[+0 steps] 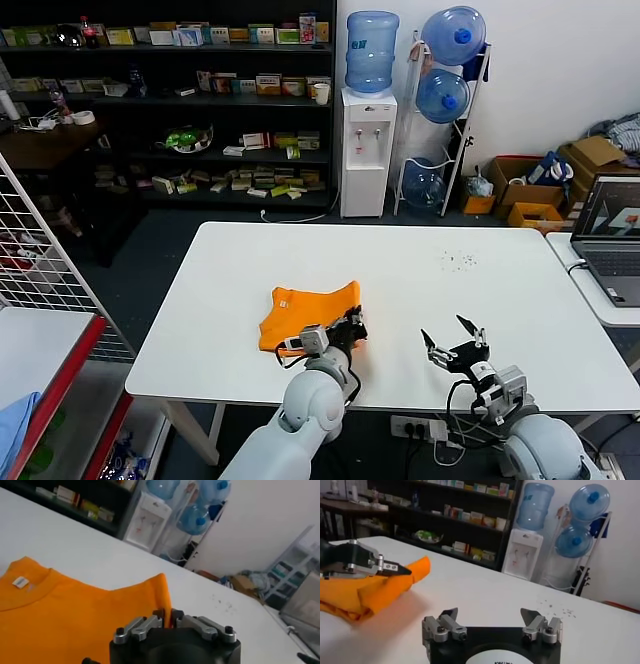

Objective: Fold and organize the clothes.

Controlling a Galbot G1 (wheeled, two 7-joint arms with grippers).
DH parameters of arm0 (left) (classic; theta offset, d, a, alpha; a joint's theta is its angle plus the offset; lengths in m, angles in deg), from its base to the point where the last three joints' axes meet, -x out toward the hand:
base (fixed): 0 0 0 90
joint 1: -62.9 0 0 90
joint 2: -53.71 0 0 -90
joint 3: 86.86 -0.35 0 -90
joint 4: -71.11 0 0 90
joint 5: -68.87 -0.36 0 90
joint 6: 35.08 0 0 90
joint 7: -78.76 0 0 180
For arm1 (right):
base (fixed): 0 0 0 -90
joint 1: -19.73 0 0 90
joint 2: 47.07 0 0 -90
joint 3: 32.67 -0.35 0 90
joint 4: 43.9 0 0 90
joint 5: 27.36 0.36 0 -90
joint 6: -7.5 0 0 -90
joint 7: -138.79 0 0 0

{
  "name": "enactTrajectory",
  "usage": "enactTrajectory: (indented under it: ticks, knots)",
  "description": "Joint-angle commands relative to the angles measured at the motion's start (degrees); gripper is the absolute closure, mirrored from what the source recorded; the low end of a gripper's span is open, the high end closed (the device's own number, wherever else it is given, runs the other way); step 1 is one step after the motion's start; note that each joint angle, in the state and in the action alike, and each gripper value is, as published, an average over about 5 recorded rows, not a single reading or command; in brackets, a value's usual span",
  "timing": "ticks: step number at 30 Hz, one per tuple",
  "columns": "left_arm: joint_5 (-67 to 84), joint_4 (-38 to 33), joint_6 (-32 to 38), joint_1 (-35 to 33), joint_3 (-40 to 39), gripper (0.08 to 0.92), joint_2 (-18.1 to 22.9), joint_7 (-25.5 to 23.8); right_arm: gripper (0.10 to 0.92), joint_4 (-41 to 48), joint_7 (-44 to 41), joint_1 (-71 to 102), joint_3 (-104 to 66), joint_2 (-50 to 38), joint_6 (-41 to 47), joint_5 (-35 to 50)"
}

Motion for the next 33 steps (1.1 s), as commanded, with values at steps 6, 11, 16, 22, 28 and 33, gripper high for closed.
enactTrajectory:
  ticks: [6,11,16,22,28,33]
  knots:
    - [-17.9,-1.4,19.7,-5.3,4.2,0.577,-12.5,-17.7,0.203,1.1,-1.3,-1.1,-1.4,1.3,0.3,0.4]
    - [-24.3,-5.4,21.9,-12.9,10.6,0.438,-21.4,-19.8,0.203,2.5,-2.4,-2.2,-2.0,3.4,0.2,0.1]
    - [-31.6,-6.4,22.4,-17.6,15.9,0.291,-23.5,-20.7,0.203,5.1,-4.3,-4.3,-3.7,7.0,0.2,-2.5]
    - [-39.5,-4.3,23.2,-19.3,21.4,0.183,-22.3,-22.2,0.203,6.8,-10.3,-6.5,-9.9,14.8,3.5,-9.2]
    - [-42.2,-4.3,21.5,-19.8,27.9,0.177,-19.2,-24.9,0.203,5.8,-14.3,-6.4,-17.4,21.7,6.0,-15.5]
    - [-41.4,-5.8,21.1,-20.6,31.2,0.177,-17.7,-25.9,0.203,3.6,-15.0,-4.5,-20.5,23.1,6.8,-17.3]
